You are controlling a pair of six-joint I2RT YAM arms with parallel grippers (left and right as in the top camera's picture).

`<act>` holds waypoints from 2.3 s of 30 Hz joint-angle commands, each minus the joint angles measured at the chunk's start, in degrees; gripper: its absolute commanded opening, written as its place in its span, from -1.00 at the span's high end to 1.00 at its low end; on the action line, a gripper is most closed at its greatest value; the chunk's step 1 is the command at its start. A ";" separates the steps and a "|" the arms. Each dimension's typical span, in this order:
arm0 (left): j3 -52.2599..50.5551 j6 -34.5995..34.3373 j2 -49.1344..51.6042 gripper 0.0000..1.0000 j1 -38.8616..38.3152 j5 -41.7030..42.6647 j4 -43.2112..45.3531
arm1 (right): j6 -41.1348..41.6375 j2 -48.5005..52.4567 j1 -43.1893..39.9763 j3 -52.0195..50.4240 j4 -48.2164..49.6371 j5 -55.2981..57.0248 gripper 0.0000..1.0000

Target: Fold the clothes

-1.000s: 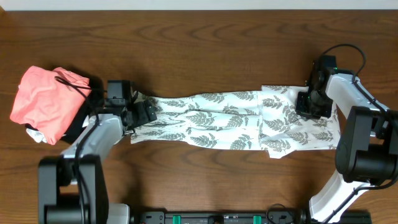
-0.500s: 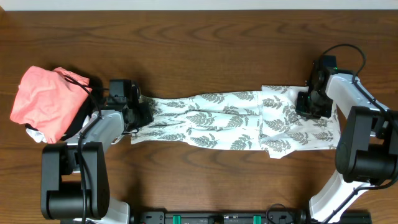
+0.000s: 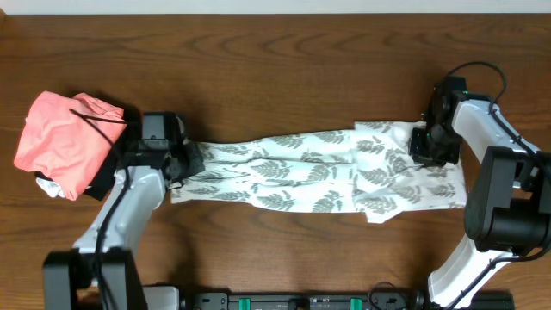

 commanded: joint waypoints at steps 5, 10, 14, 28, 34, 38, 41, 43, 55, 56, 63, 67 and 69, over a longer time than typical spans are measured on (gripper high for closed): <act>-0.28 0.55 -5.75 0.88 7.72 -8.94 -1.33 | -0.98 -7.91 -0.61 4.92 -2.62 -0.96 0.52; 0.52 0.57 -8.46 0.88 11.80 -7.78 -1.29 | -0.98 -12.35 -0.61 4.92 -2.93 -0.96 0.49; 1.64 0.55 -10.75 0.88 10.34 -2.43 -1.29 | -1.01 -12.81 -0.61 4.90 -3.74 -1.05 0.49; 3.13 -4.22 -19.50 0.88 -10.73 -0.42 -0.26 | -0.98 -12.81 -0.59 4.90 -4.87 -1.18 0.49; 3.13 -6.27 -19.37 0.88 -21.33 -0.68 4.07 | -0.98 -12.81 -0.61 4.90 -5.33 -1.62 0.49; 3.13 -8.15 -19.17 0.88 -26.08 -2.29 7.26 | -0.98 -12.81 -0.61 4.90 -5.95 -1.66 0.49; 3.13 -10.32 -18.12 0.88 -28.65 -2.38 9.29 | -0.98 -12.81 -0.61 4.90 -5.97 -2.75 0.49; 3.13 -10.73 -17.03 0.88 -29.97 -2.38 10.45 | -0.98 -12.81 -0.61 4.90 -5.97 -3.15 0.49; 3.13 -14.34 -6.25 0.88 -39.60 -2.36 19.30 | -1.01 -12.81 -0.61 4.90 -6.58 -3.74 0.49; 3.13 -14.34 -5.95 0.88 -40.24 -2.36 20.00 | -1.01 -12.81 -0.61 4.90 -6.56 -3.74 0.50; 3.13 -14.36 -4.72 0.88 -42.80 -2.38 22.29 | -1.01 -12.81 -0.61 4.90 -6.58 -3.91 0.49; 3.13 -14.78 -4.00 0.88 -42.80 -2.38 22.34 | -0.98 -12.81 -0.61 4.90 -6.58 -3.93 0.49; 3.13 -14.78 -3.85 0.88 -42.80 -2.36 22.32 | -0.98 -12.81 -0.61 4.90 -6.60 -3.96 0.49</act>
